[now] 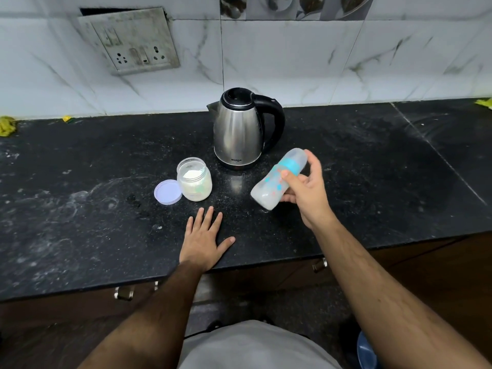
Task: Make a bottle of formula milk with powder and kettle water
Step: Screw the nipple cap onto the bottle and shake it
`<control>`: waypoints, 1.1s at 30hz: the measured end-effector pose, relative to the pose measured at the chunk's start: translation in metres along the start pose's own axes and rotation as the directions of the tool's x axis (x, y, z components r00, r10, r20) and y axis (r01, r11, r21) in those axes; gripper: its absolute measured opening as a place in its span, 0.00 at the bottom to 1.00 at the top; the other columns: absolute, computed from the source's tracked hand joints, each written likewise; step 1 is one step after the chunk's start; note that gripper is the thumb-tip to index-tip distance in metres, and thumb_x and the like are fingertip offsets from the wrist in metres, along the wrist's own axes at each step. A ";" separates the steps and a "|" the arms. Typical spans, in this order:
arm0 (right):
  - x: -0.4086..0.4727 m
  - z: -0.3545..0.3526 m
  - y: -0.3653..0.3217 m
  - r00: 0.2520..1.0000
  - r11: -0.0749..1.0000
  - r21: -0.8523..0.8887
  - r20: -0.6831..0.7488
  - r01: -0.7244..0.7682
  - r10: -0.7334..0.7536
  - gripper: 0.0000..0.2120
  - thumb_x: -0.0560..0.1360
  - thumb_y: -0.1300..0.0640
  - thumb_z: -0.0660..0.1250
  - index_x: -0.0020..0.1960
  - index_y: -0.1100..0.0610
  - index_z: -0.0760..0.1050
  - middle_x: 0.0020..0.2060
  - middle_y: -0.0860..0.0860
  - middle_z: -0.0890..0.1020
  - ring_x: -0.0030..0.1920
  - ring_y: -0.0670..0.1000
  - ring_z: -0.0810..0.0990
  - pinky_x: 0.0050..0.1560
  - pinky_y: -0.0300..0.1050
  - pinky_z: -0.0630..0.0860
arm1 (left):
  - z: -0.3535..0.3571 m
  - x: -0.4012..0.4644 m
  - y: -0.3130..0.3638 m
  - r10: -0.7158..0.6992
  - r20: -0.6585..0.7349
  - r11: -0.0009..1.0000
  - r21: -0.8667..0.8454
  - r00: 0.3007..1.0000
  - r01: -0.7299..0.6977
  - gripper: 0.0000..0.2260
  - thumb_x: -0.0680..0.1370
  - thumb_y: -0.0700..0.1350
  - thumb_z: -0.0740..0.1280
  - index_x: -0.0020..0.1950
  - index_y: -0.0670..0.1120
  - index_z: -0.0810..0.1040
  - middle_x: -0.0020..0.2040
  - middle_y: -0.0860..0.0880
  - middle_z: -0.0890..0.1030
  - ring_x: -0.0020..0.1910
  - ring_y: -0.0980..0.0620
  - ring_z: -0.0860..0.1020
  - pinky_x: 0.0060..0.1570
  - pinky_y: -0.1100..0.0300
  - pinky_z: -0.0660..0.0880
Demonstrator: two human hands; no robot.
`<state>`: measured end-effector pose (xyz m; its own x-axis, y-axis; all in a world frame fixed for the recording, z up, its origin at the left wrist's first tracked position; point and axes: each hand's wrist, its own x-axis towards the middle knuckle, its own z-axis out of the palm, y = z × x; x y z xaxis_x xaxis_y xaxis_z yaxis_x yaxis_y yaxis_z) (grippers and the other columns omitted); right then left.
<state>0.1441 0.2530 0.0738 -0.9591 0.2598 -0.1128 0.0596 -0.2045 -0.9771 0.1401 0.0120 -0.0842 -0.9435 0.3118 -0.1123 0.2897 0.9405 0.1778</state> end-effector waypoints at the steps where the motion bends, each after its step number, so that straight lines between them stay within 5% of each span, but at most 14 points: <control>1: 0.003 -0.002 0.000 0.999 1.000 0.030 -0.042 -0.001 0.002 0.33 0.79 0.62 0.67 0.77 0.50 0.54 0.48 0.54 0.84 0.45 0.52 0.86 0.37 0.47 0.82 | 0.000 0.000 0.000 0.000 -0.001 1.000 -0.001 1.000 0.000 0.41 0.73 0.73 0.39 0.82 0.53 0.51 0.82 0.49 0.47 0.81 0.48 0.40 0.79 0.47 0.40; 6: -0.002 0.001 0.003 0.997 0.996 -0.087 0.076 -0.015 0.022 0.33 0.79 0.62 0.68 0.76 0.48 0.55 0.49 0.57 0.84 0.44 0.51 0.86 0.35 0.47 0.80 | -0.001 0.000 0.002 0.001 0.001 1.000 -0.006 1.000 -0.001 0.41 0.73 0.73 0.39 0.82 0.53 0.51 0.82 0.49 0.47 0.81 0.48 0.41 0.79 0.46 0.40; 11: 0.004 -0.001 -0.002 0.990 0.998 0.067 -0.144 -0.001 0.010 0.32 0.80 0.61 0.66 0.77 0.50 0.54 0.51 0.53 0.83 0.48 0.54 0.85 0.36 0.48 0.82 | 0.000 0.001 0.001 0.009 -0.016 1.000 -0.020 1.000 -0.009 0.41 0.74 0.73 0.40 0.81 0.52 0.53 0.82 0.49 0.48 0.81 0.47 0.41 0.79 0.46 0.41; 14: -0.006 0.001 0.002 1.000 0.998 -0.057 -0.003 -0.023 0.023 0.33 0.79 0.62 0.68 0.77 0.48 0.55 0.50 0.55 0.84 0.48 0.54 0.86 0.38 0.50 0.83 | 0.001 0.001 0.001 0.006 -0.015 1.000 -0.012 1.000 -0.006 0.41 0.74 0.74 0.41 0.81 0.52 0.52 0.82 0.49 0.48 0.81 0.47 0.41 0.79 0.46 0.41; 19: -0.001 -0.005 0.004 0.988 0.999 0.049 -0.152 0.017 -0.009 0.35 0.79 0.60 0.68 0.78 0.49 0.52 0.55 0.58 0.83 0.50 0.54 0.86 0.38 0.47 0.82 | 0.000 0.001 0.001 0.006 -0.007 1.000 -0.015 1.000 -0.006 0.41 0.74 0.74 0.40 0.82 0.52 0.51 0.82 0.49 0.47 0.81 0.48 0.41 0.78 0.47 0.39; 23: -0.007 -0.001 0.008 1.000 0.998 -0.064 0.027 -0.006 0.008 0.35 0.78 0.62 0.69 0.77 0.48 0.54 0.54 0.59 0.84 0.48 0.54 0.86 0.37 0.48 0.81 | 0.000 0.001 0.001 0.003 -0.005 1.000 -0.011 1.000 -0.004 0.40 0.75 0.74 0.42 0.82 0.53 0.51 0.82 0.49 0.47 0.81 0.48 0.41 0.78 0.47 0.39; 27: -0.003 -0.003 0.005 0.992 0.999 0.029 -0.122 0.027 -0.024 0.35 0.79 0.60 0.68 0.78 0.50 0.52 0.53 0.57 0.83 0.47 0.51 0.86 0.37 0.45 0.82 | 0.001 0.001 0.000 0.011 -0.017 1.000 -0.026 1.000 -0.012 0.40 0.75 0.73 0.41 0.81 0.53 0.52 0.82 0.49 0.48 0.81 0.47 0.42 0.79 0.46 0.40; 31: -0.008 -0.001 0.007 1.000 0.998 -0.058 0.019 -0.004 0.006 0.34 0.78 0.62 0.68 0.77 0.49 0.55 0.52 0.58 0.85 0.47 0.54 0.86 0.37 0.48 0.82 | 0.000 0.000 0.001 0.006 -0.003 1.000 -0.022 1.000 -0.006 0.40 0.75 0.73 0.41 0.82 0.53 0.51 0.82 0.49 0.47 0.81 0.48 0.41 0.78 0.47 0.39; 33: -0.007 -0.002 0.005 0.999 1.000 -0.010 -0.046 0.005 -0.005 0.33 0.79 0.62 0.68 0.77 0.49 0.55 0.51 0.57 0.85 0.46 0.53 0.86 0.36 0.48 0.82 | 0.000 -0.001 0.000 0.006 -0.001 1.000 -0.016 1.000 -0.006 0.40 0.74 0.73 0.40 0.82 0.53 0.51 0.82 0.50 0.46 0.81 0.48 0.40 0.78 0.47 0.39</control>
<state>0.1515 0.2518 0.0695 -0.9458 0.3035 -0.1158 0.0578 -0.1937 -0.9794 0.1409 0.0122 -0.0845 -0.9417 0.3177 -0.1103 0.2930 0.9361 0.1946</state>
